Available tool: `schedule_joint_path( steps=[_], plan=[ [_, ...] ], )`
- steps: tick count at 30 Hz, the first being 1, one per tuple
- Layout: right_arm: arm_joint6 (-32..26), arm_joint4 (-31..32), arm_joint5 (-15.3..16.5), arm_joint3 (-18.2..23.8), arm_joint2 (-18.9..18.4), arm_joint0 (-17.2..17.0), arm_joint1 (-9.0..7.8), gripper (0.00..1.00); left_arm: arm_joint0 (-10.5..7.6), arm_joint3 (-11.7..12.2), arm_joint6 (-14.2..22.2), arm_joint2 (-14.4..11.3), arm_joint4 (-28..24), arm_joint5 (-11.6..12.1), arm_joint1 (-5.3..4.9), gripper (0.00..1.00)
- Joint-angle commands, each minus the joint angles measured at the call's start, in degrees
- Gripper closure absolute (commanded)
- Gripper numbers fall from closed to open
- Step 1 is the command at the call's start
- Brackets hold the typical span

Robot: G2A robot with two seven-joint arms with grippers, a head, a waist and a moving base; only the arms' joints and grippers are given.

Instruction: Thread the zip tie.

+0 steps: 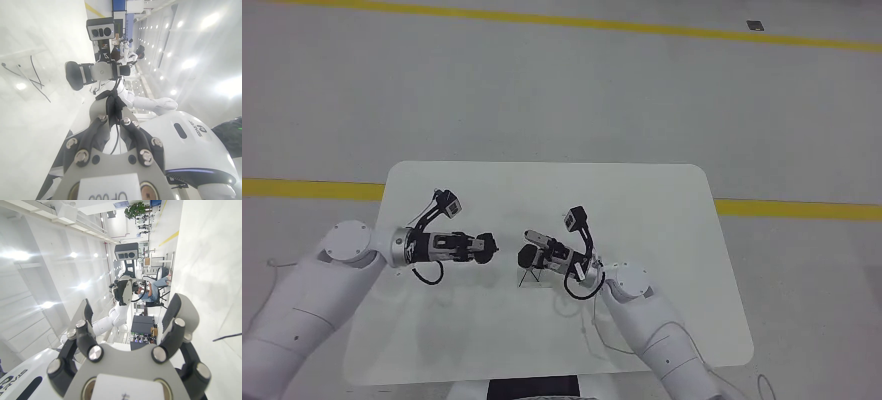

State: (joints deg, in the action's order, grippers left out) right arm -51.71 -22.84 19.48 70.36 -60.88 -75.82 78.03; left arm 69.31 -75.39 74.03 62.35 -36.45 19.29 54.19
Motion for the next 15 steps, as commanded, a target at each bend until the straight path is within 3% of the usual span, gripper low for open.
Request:
schedule_joint_path(
  steps=[1,6,9,15],
  plan=[
    [-0.01,0.01,0.00,-0.01,0.01,0.02,0.00,0.00,-0.01,0.12,0.00,0.00,-0.09,0.00,0.00,1.00],
    [-0.01,0.01,0.00,-0.01,0.01,0.02,0.00,0.00,-0.01,0.12,0.00,0.00,-0.09,0.00,0.00,1.00],
    [-0.01,0.01,0.00,-0.01,0.01,0.02,0.00,0.00,0.16,0.64,-3.63,-0.08,1.24,0.19,0.17,1.00],
    [-0.01,0.01,0.00,-0.01,0.01,0.02,0.00,0.00,0.02,1.22,-1.26,4.07,0.95,0.19,0.76,1.00]
  ],
)
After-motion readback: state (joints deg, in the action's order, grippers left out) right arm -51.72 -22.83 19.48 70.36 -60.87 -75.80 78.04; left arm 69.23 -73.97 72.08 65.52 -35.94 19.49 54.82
